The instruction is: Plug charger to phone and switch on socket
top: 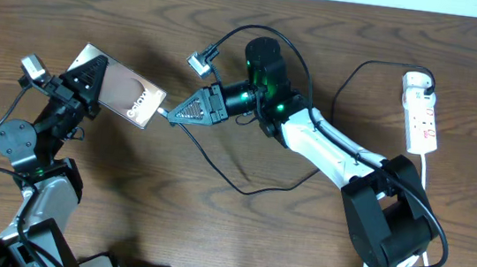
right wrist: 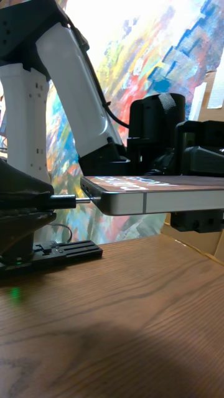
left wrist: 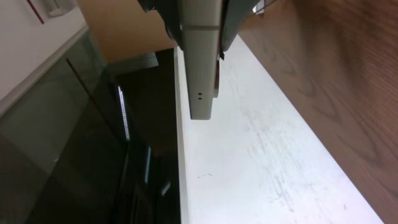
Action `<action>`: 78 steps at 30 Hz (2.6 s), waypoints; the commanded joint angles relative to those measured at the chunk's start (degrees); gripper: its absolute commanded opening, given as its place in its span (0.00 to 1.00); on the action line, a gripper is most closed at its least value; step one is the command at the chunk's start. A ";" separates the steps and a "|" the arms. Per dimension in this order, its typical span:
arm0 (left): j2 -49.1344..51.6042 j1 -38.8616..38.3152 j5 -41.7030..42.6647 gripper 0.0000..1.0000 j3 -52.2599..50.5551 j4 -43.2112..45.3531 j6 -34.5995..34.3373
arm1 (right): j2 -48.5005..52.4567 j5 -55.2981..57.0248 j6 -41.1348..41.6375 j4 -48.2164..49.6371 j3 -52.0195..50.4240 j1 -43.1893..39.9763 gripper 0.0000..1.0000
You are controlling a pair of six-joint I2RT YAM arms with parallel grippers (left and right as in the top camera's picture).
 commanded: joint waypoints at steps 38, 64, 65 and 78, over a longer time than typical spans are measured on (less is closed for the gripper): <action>-0.55 -3.19 -3.17 0.07 -0.13 0.74 1.84 | -0.35 -0.37 0.37 0.83 0.76 1.01 0.01; -0.55 -3.19 -1.60 0.07 -0.13 0.79 1.81 | -0.35 -4.37 -1.29 0.81 0.76 1.01 0.01; -0.55 -3.19 -1.36 0.07 -0.13 0.81 1.81 | -0.35 -4.61 -1.55 0.83 0.76 1.01 0.01; -0.55 -3.26 2.16 0.07 -0.13 4.22 0.72 | -0.35 -5.14 -1.84 0.83 0.76 1.01 0.01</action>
